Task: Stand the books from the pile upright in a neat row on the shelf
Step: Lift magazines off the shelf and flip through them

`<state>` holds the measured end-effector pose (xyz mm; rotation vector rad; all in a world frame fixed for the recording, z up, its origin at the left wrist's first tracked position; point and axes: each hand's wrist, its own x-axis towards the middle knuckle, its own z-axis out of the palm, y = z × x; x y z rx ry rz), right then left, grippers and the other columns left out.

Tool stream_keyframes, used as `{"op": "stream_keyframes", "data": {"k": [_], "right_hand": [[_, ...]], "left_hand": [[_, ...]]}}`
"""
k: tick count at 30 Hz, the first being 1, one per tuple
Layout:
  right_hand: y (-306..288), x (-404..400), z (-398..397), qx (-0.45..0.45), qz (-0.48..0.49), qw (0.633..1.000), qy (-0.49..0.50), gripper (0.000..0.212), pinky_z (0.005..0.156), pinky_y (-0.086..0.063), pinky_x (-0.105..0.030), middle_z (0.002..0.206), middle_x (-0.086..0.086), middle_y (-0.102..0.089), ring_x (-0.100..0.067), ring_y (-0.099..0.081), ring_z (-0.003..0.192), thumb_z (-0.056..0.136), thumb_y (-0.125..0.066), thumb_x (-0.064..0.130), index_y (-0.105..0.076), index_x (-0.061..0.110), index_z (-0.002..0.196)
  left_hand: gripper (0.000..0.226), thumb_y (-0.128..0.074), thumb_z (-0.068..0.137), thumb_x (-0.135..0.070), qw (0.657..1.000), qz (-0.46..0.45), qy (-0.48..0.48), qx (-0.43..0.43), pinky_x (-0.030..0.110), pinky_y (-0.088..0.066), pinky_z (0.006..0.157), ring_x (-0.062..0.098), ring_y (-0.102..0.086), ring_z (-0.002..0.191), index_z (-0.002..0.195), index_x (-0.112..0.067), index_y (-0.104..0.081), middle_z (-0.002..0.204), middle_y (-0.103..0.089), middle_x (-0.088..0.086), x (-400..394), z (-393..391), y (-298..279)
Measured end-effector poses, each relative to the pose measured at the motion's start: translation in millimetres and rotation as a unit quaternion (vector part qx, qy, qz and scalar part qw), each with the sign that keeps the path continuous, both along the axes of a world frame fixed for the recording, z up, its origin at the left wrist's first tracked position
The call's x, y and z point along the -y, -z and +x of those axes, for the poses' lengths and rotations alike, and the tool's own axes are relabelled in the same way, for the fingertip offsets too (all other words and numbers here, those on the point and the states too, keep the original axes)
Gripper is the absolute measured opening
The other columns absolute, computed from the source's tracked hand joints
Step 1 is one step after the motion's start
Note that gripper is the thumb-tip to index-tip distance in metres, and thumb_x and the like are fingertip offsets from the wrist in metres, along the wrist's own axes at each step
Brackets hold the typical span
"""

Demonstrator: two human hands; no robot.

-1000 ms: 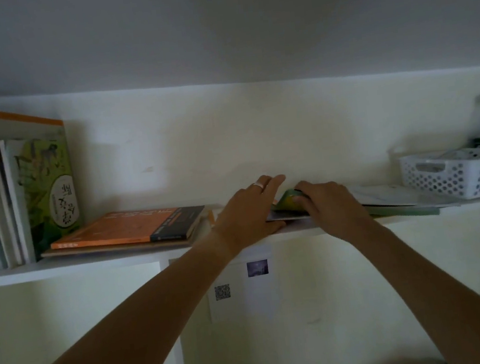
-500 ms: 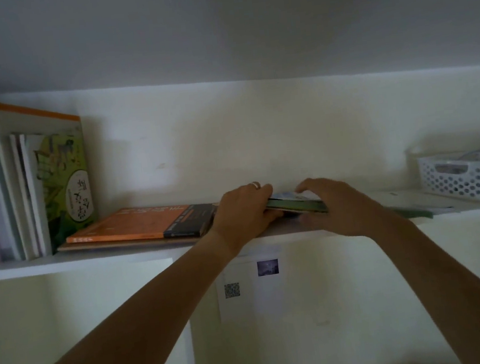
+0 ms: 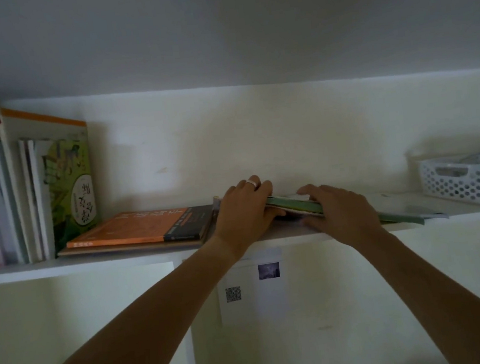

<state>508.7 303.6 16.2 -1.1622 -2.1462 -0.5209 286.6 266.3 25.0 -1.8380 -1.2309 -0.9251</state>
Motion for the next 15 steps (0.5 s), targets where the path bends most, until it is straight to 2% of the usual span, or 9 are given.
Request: {"op": "stream_keyframes", "data": {"k": [2, 3, 5, 7, 9, 12, 15], "right_hand": [[0.1, -3.2, -1.9, -0.011, -0.018, 1.0, -0.009, 0.057, 0.074, -0.052, -0.036, 0.113, 0.008, -0.064, -0.021, -0.066, 0.093, 0.088, -0.069, 0.049, -0.045, 0.041, 0.139], [0.2, -4.6, -4.0, -0.014, -0.023, 1.0, -0.012, 0.052, 0.072, -0.05, -0.035, 0.111, 0.007, -0.065, -0.022, -0.066, 0.094, 0.089, -0.068, 0.044, -0.048, 0.04, 0.137], [0.3, -5.8, -10.8, -0.007, -0.006, 1.0, -0.015, 0.037, 0.068, -0.043, -0.033, 0.103, 0.006, -0.065, -0.023, -0.065, 0.091, 0.092, -0.064, 0.036, -0.055, 0.038, 0.127], [-0.2, -4.2, -19.4, -0.007, 0.024, 1.0, -0.015, 0.031, 0.064, -0.04, -0.031, 0.099, 0.007, -0.064, -0.023, -0.064, 0.086, 0.091, -0.063, 0.032, -0.056, 0.035, 0.121], [-2.1, -1.4, -28.5, -0.015, 0.041, 0.999, -0.012, 0.033, 0.063, -0.042, -0.031, 0.099, 0.008, -0.064, -0.021, -0.064, 0.083, 0.088, -0.065, 0.034, -0.054, 0.035, 0.119], [-3.1, 0.0, -41.1, -0.01, 0.042, 0.999, -0.015, 0.038, 0.064, -0.043, -0.031, 0.1, 0.009, -0.063, -0.02, -0.063, 0.083, 0.085, -0.066, 0.039, -0.052, 0.034, 0.12], [-1.3, -1.4, -48.0, 0.0, 0.04, 0.999, -0.025, 0.038, 0.063, -0.038, -0.029, 0.1, 0.009, -0.062, -0.018, -0.061, 0.083, 0.087, -0.066, 0.043, -0.052, 0.034, 0.121]], "left_hand": [[0.039, -0.077, 0.086, -0.049, 1.0, 0.01, -0.004, -0.011, 0.034, -0.037, 0.062, 0.028, -0.059, 0.073, 0.09, -0.015, -0.06, 0.087, -0.06, 0.006, -0.5, -2.3, 2.5], [0.039, -0.077, 0.084, -0.049, 1.0, 0.02, -0.009, -0.02, 0.034, -0.04, 0.063, 0.028, -0.059, 0.074, 0.091, -0.014, -0.06, 0.088, -0.06, 0.006, -0.5, -3.1, 4.0], [0.042, -0.079, 0.081, -0.048, 0.998, 0.043, -0.013, -0.036, 0.037, -0.045, 0.07, 0.028, -0.06, 0.085, 0.098, -0.013, -0.062, 0.098, -0.061, 0.008, 0.2, -4.1, 4.2], [0.05, -0.081, 0.078, -0.046, 0.998, 0.055, -0.014, -0.039, 0.04, -0.048, 0.081, 0.031, -0.059, 0.102, 0.109, -0.013, -0.063, 0.112, -0.061, 0.01, 3.1, -7.5, -0.3], [0.053, -0.081, 0.076, -0.048, 0.996, 0.057, -0.027, -0.055, 0.043, -0.047, 0.092, 0.034, -0.057, 0.113, 0.112, -0.013, -0.064, 0.117, -0.06, 0.011, 7.5, -15.0, -6.5], [0.051, -0.078, 0.078, -0.051, 0.992, 0.058, -0.057, -0.094, 0.047, -0.041, 0.106, 0.035, -0.055, 0.119, 0.111, -0.013, -0.066, 0.119, -0.062, 0.013, 13.7, -29.4, -10.4], [0.057, -0.079, 0.078, -0.055, 0.988, 0.033, -0.076, -0.127, 0.049, -0.041, 0.108, 0.035, -0.058, 0.117, 0.115, -0.014, -0.066, 0.12, -0.063, 0.013, 19.3, -40.1, -10.3]]}}
